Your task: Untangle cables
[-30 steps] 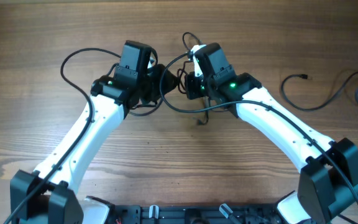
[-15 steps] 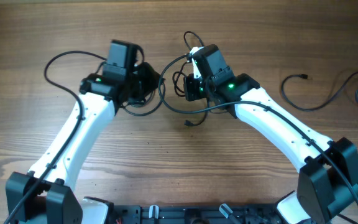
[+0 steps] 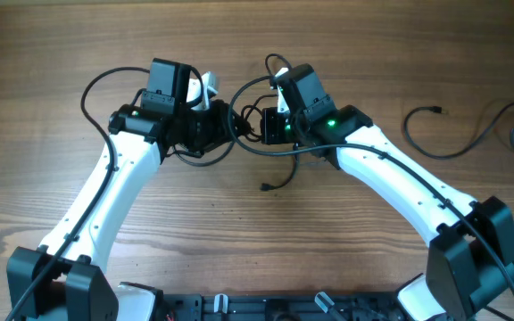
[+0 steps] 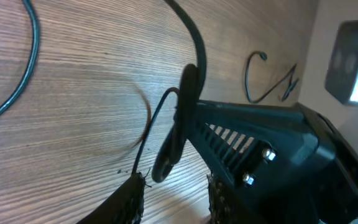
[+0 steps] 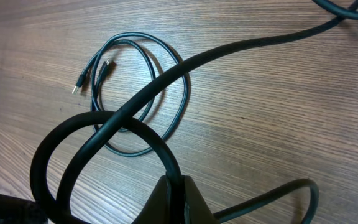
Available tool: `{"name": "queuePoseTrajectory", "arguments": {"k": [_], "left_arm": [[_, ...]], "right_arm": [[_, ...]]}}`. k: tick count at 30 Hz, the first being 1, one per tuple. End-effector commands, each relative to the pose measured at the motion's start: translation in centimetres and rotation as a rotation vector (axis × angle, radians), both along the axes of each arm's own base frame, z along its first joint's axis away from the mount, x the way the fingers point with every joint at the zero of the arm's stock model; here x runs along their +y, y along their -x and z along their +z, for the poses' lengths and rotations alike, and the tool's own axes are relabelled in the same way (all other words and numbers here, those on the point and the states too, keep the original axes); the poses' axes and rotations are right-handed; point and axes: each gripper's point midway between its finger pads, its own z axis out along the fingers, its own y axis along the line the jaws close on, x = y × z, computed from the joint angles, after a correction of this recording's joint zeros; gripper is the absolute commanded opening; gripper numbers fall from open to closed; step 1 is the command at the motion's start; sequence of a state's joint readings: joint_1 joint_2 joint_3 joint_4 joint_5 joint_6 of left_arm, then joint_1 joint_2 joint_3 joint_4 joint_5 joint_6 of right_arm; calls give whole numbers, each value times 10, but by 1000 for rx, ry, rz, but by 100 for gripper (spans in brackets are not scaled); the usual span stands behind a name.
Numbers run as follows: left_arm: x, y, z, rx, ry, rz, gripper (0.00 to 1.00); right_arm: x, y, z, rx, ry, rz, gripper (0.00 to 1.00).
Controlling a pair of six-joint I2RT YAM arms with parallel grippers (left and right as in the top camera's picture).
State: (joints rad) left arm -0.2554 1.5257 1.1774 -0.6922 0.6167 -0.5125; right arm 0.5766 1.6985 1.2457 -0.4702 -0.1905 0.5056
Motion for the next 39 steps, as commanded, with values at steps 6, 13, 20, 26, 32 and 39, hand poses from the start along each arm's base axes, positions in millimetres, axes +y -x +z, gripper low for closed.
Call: {"name": "queuePoseTrajectory", "arguments": {"k": [6, 13, 20, 26, 32, 39], "left_arm": [[8, -17, -16, -67, -228, 155, 38], [14, -28, -17, -134, -340, 268, 9], [43, -28, -25, -74, -376, 322, 4], [49, -19, -23, 20, -220, 228, 4], [73, -27, 5, 25, 64, 190, 4], [108, -22, 46, -39, 358, 149, 4]], "right_arm": [[8, 9, -10, 54, -31, 24, 4], [7, 9, -10, 41, -19, 42, 4], [-18, -1, -19, 3, 108, -48, 4], [-58, -6, -35, -12, 311, -155, 4], [-65, -7, -48, 11, 349, -145, 4], [-108, -11, -67, 63, 452, -228, 4]]}}
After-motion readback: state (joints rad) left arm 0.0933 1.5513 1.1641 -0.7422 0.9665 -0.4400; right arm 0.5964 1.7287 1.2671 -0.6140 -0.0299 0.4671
